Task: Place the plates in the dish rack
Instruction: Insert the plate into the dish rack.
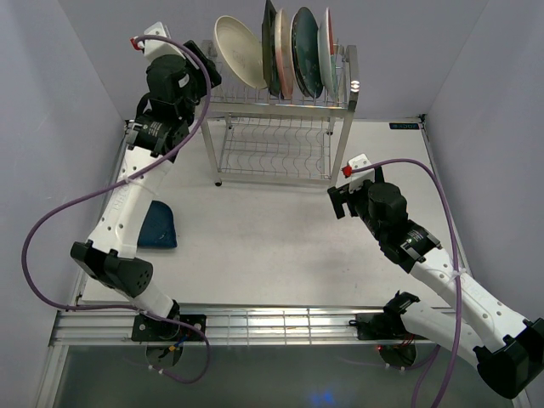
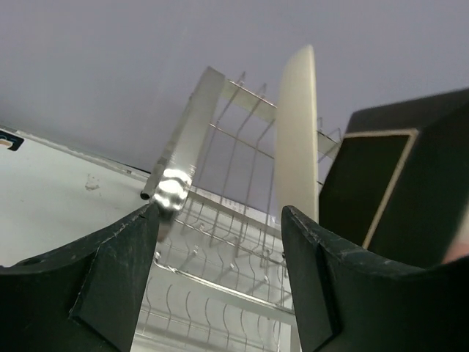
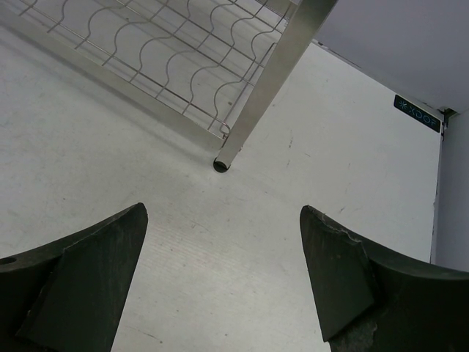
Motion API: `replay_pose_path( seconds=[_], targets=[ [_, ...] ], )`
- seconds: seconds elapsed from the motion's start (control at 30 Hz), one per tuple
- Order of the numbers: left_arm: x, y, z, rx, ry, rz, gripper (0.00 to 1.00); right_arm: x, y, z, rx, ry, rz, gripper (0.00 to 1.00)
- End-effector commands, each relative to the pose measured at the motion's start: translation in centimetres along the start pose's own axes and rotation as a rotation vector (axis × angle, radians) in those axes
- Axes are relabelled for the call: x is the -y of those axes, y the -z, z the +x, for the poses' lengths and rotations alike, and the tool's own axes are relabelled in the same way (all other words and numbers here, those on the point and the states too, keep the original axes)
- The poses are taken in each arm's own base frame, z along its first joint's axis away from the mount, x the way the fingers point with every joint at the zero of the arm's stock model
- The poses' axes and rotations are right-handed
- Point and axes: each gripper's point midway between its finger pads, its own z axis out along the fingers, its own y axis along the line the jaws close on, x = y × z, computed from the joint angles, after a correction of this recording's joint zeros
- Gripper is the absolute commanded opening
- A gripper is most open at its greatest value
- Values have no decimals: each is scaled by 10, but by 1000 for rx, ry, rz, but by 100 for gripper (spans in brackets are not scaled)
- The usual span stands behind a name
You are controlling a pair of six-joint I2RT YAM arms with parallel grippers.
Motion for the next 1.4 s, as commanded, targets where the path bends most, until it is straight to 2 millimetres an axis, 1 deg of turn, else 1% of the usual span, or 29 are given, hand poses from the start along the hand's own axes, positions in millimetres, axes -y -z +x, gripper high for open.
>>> replay_pose_path(
  seconds=[0.0,0.03,0.07,0.1,0.2,0.23,0.27,0.3,0.33,0.37,0.53,0.83,0.9,0.97,1.0,1.1,1.13,1.37],
  targets=[
    [4,0,-17,-30,114,71,78,2,4,-11,39,-14,0,90],
    [4,-2,-21,-26,123,75,78,2,4,-10,37,-12,-1,90],
    [3,-6,-21,-30,129,78,78,2,4,-11,39,-13,-1,90],
    [1,-13,-18,-45,136,85,78,2,4,-10,38,-12,-4,90],
    [1,-20,-19,-52,166,110,79,2,4,-9,33,-11,-4,90],
    [1,-21,-15,-58,172,113,79,2,4,-9,35,-10,-3,90],
    [-1,-21,-14,-55,174,114,79,2,4,-10,36,-10,-5,90],
    [1,-21,-20,-29,184,126,79,1,4,-9,35,-10,-6,90],
    [1,-16,-24,-16,189,136,79,1,4,-9,35,-10,-6,90],
    [-1,-17,-20,-20,190,132,80,1,4,-9,34,-9,-8,90],
    [5,-14,-30,5,202,175,81,0,3,-8,30,-7,-11,90],
    [15,-18,-33,22,231,225,82,-1,4,-8,30,-7,-15,90],
    [16,-24,-26,6,236,224,82,-1,4,-8,30,-6,-15,90],
    [20,-27,-27,4,236,236,82,0,3,-7,28,-6,-14,90],
    [20,-32,-22,-8,240,236,82,0,3,-7,28,-6,-14,90],
    [23,-37,-18,-18,256,246,82,0,3,-8,29,-6,-14,90],
    [23,-41,-13,-28,261,241,82,0,4,-8,31,-6,-15,90],
    [20,-53,2,-45,291,225,79,0,4,-8,29,-8,-14,90]
  ],
)
